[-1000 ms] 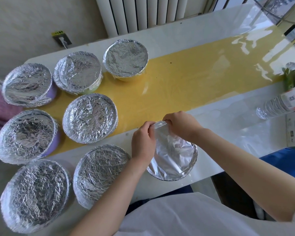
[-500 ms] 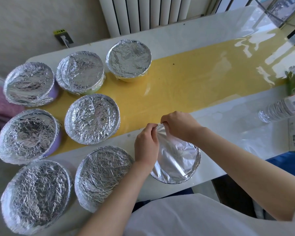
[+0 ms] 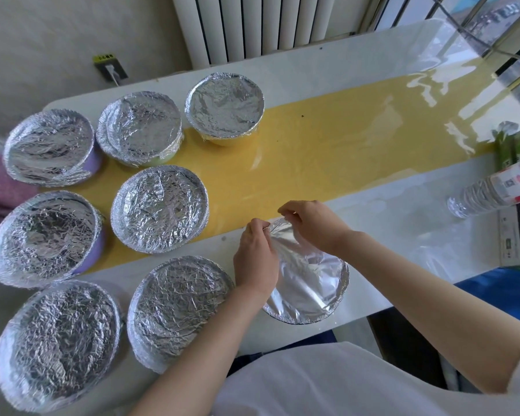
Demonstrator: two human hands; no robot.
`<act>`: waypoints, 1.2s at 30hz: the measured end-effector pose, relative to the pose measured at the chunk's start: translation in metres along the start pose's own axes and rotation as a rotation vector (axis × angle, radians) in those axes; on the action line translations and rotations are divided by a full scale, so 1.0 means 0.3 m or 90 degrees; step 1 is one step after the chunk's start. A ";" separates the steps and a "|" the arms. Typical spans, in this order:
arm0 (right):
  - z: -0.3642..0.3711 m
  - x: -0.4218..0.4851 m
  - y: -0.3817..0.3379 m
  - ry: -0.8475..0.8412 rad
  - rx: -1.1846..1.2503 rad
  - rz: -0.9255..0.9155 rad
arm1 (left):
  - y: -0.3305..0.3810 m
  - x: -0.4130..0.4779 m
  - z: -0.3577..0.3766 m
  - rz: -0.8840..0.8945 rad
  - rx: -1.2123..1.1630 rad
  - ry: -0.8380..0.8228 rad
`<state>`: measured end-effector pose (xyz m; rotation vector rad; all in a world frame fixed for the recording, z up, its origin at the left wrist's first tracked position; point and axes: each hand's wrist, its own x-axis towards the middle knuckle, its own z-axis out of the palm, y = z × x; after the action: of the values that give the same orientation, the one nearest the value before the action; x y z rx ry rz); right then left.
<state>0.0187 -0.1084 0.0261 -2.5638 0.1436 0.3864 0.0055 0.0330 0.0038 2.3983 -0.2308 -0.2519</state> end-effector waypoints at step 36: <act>-0.012 -0.028 -0.008 -0.059 0.000 -0.028 | -0.012 0.012 0.006 0.007 0.012 -0.005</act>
<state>0.0120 -0.1080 0.0328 -2.5395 0.0524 0.4866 0.0088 0.0336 -0.0003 2.4137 -0.2513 -0.2548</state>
